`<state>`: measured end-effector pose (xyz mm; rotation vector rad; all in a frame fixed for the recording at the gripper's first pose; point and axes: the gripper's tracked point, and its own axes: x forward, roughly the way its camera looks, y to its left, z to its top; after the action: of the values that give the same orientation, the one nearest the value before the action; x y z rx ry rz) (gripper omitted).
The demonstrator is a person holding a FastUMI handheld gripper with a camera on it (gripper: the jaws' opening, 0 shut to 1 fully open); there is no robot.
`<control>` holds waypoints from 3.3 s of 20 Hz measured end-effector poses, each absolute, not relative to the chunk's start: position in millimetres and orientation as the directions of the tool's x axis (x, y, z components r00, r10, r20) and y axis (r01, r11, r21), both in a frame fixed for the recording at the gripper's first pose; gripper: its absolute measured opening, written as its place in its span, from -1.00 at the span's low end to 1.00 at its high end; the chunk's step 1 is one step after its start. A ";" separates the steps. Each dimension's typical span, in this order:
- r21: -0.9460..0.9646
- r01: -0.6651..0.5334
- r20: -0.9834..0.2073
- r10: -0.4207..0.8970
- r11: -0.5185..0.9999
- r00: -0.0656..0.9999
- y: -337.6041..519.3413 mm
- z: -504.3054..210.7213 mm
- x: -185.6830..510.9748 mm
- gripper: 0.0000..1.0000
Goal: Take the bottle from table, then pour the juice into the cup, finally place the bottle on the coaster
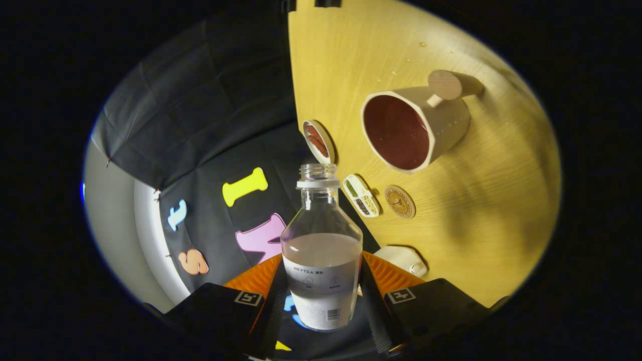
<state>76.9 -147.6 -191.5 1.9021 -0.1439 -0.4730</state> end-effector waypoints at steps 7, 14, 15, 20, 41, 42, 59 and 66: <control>0.806 0.463 -0.318 -0.390 0.369 0.864 -152.0 -220.5 75.4 0.49; 0.321 0.559 -0.202 -0.521 0.765 0.829 -164.0 -183.6 75.5 0.49; 0.280 0.553 -0.166 -0.528 0.784 0.833 -162.4 -173.1 76.6 0.49; 0.080 0.541 0.005 -0.543 0.837 0.840 -159.5 -119.5 96.6 0.49; -0.142 0.496 -0.004 -0.501 0.857 0.865 -150.4 -244.3 244.2 0.51; -0.152 0.500 -0.017 -0.508 0.853 0.861 -153.5 -253.0 246.7 0.51; -0.105 0.523 -0.063 -0.531 0.846 0.845 -160.6 -301.2 255.1 0.52; -0.091 0.512 -0.077 -0.518 0.854 0.852 -158.4 -304.6 256.3 0.59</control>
<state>256.3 -158.4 -304.6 -0.0678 0.0996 -0.5424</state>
